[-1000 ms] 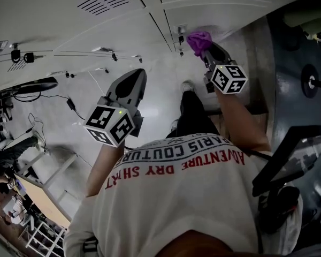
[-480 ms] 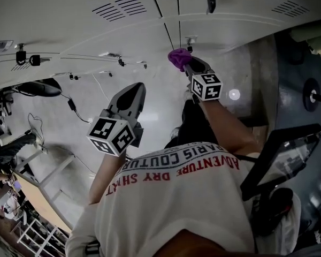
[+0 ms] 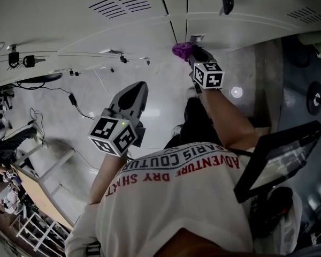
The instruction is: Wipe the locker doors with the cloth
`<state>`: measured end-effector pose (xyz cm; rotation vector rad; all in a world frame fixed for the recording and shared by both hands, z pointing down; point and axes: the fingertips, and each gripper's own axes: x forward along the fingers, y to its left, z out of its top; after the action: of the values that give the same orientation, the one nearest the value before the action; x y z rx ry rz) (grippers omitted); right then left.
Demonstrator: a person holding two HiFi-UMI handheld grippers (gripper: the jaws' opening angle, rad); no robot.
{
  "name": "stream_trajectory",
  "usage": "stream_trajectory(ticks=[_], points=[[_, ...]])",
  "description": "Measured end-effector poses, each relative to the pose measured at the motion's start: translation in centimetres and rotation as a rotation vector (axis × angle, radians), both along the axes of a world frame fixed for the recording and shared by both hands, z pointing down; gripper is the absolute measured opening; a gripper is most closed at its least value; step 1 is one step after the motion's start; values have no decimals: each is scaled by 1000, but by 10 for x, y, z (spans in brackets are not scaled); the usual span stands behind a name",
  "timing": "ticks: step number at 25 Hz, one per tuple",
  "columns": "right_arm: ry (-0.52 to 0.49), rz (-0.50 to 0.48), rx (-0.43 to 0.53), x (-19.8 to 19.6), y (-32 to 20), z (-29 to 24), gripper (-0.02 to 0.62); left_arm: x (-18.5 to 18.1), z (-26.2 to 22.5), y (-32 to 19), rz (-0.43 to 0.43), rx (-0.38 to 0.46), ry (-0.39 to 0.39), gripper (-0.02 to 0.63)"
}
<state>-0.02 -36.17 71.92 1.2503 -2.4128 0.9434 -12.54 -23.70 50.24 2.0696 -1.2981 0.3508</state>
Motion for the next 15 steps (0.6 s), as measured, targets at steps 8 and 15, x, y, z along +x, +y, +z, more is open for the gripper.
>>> stream_trajectory(ticks=[8, 15], points=[[-3, -24, 17, 7, -3, 1, 77, 6, 3, 1, 17, -8, -9, 0], [41, -39, 30, 31, -8, 5, 77, 21, 7, 0, 45, -10, -6, 0]])
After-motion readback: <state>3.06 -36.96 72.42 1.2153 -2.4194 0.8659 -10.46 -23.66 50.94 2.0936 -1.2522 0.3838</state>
